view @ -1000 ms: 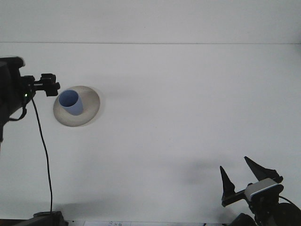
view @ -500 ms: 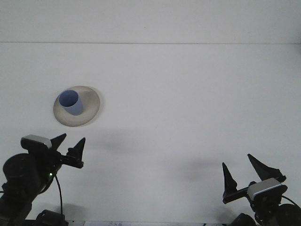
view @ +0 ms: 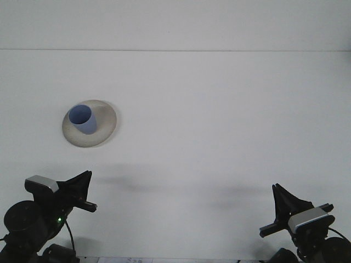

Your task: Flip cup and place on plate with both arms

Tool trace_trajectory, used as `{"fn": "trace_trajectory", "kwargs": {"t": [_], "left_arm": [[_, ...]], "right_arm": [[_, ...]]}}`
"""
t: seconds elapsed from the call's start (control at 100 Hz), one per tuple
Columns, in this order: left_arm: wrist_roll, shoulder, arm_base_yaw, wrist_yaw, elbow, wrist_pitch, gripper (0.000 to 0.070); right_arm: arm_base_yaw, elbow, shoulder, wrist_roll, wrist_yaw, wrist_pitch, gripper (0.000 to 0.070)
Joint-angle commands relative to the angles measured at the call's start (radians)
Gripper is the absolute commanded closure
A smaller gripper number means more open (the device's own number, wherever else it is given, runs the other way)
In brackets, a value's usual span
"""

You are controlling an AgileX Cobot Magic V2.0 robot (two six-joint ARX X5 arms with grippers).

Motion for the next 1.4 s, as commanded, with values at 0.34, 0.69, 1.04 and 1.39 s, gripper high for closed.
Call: {"fn": "trace_trajectory", "kwargs": {"t": [0.34, 0.69, 1.04, 1.39], "left_arm": [[-0.002, 0.002, -0.002, 0.0, 0.014, 0.029, 0.0684], [0.015, 0.002, -0.002, 0.0, 0.014, 0.027, 0.0684], [0.291, -0.192, 0.161, -0.118, -0.361, 0.385, 0.0684], [0.295, -0.35, 0.224, -0.352, -0.661, 0.539, 0.0684]], "right_arm": [[0.008, 0.003, 0.0, -0.01, 0.0, 0.026, 0.0692], [0.008, 0.003, 0.0, -0.01, 0.0, 0.026, 0.0692], [0.008, 0.003, 0.0, -0.01, 0.0, 0.026, 0.0692], [0.008, 0.003, 0.0, -0.01, 0.0, 0.026, 0.0692]]}}
